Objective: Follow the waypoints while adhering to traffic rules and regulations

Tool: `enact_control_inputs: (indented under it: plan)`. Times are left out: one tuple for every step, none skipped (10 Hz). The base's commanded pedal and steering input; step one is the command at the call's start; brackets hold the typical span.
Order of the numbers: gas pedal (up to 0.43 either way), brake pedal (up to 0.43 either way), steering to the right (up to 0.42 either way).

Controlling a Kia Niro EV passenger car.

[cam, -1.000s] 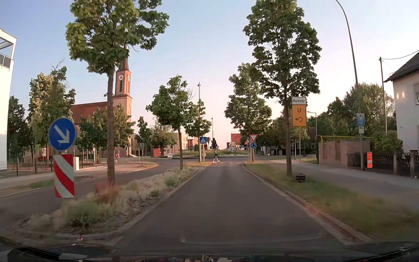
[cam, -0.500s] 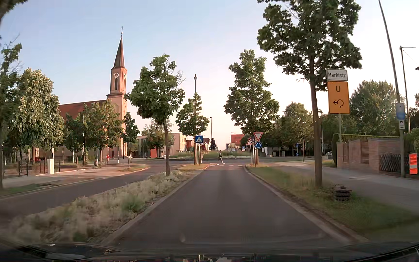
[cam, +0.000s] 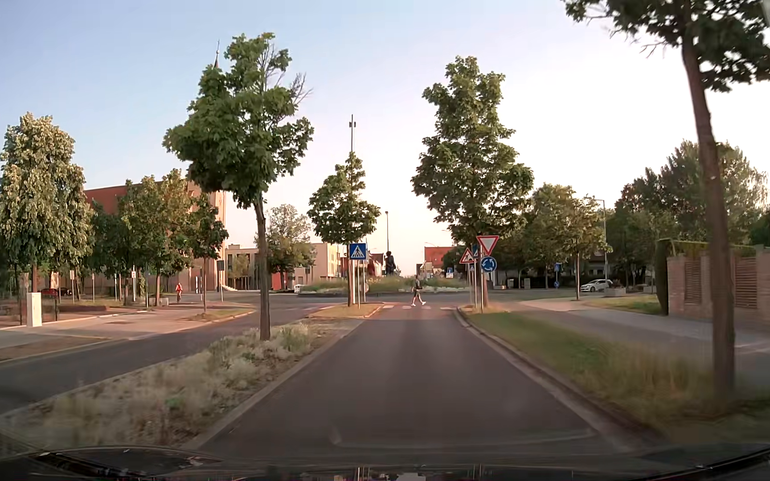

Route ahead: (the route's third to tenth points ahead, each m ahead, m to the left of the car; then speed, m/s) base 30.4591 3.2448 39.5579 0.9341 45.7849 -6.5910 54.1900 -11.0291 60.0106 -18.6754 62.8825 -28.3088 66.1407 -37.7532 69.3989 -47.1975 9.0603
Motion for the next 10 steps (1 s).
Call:
enact_control_inputs:
  plan:
    - [0.098, 0.018, -0.003]
    - [0.098, 0.018, -0.003]
    - [0.098, 0.018, -0.001]
    - [0.098, 0.018, -0.001]
    - [0.098, 0.012, 0.000]
    - [0.098, 0.018, 0.000]
    - [0.079, 0.012, 0.000]
    - [0.059, 0.012, 0.001]
    - [0.020, 0.018, 0.003]
    - [0.008, 0.018, 0.003]
